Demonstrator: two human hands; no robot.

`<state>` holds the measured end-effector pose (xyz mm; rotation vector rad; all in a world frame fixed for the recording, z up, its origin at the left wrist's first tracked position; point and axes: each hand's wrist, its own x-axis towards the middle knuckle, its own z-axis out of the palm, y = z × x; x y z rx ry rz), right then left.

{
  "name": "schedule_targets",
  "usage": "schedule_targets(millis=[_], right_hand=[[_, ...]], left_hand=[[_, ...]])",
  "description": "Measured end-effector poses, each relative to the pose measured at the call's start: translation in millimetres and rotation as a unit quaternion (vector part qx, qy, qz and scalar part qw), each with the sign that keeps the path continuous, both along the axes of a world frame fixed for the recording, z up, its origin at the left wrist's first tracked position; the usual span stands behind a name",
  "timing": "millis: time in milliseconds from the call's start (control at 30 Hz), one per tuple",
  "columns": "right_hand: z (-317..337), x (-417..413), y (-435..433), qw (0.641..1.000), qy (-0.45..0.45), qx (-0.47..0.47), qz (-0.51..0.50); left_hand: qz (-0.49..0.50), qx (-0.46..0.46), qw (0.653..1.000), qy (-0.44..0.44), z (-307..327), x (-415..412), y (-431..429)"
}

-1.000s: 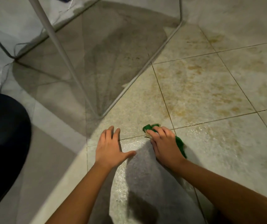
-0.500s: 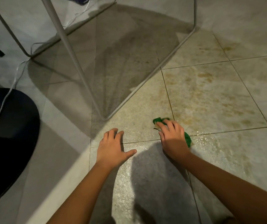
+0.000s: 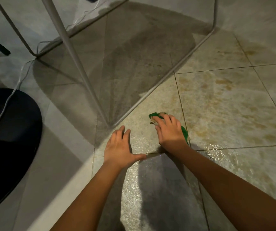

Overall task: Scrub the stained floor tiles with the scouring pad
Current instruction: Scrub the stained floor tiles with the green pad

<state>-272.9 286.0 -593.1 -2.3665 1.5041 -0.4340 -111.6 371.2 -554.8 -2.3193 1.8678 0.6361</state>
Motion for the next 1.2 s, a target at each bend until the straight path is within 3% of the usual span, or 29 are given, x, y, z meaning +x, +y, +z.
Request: schedule_targets(millis=[133, 300, 467, 900, 1033, 1200], right_hand=[[-9.8, -16.1, 8.2, 0.998, -0.028, -0.037, -0.053], [-9.7, 4.1, 22.9, 0.996, -0.033, -0.085, 0.021], [-0.5, 34.7, 3.1, 0.998, -0.032, -0.038, 0.044], [-9.7, -8.6, -18.2, 0.997, -0.035, -0.025, -0.059], [-12.6, 14.4, -3.9, 0.996, -0.023, -0.087, 0.009], [-4.3, 39.1, -27.2, 0.997, -0.016, -0.054, 0.050]], left_hand=[[-0.004, -0.002, 1.000, -0.002, -1.2, 0.4, 1.2], [0.008, -0.003, 1.000, 0.014, -0.1, -0.3, -1.6], [0.017, -0.012, 0.999, 0.024, 0.0, -1.2, -1.2], [0.012, -0.008, 1.000, 0.027, 2.1, -0.6, 0.0], [0.014, -0.009, 1.000, 0.021, 0.9, -1.5, -1.2], [0.017, -0.006, 1.000, 0.022, 1.1, -1.4, -0.3]])
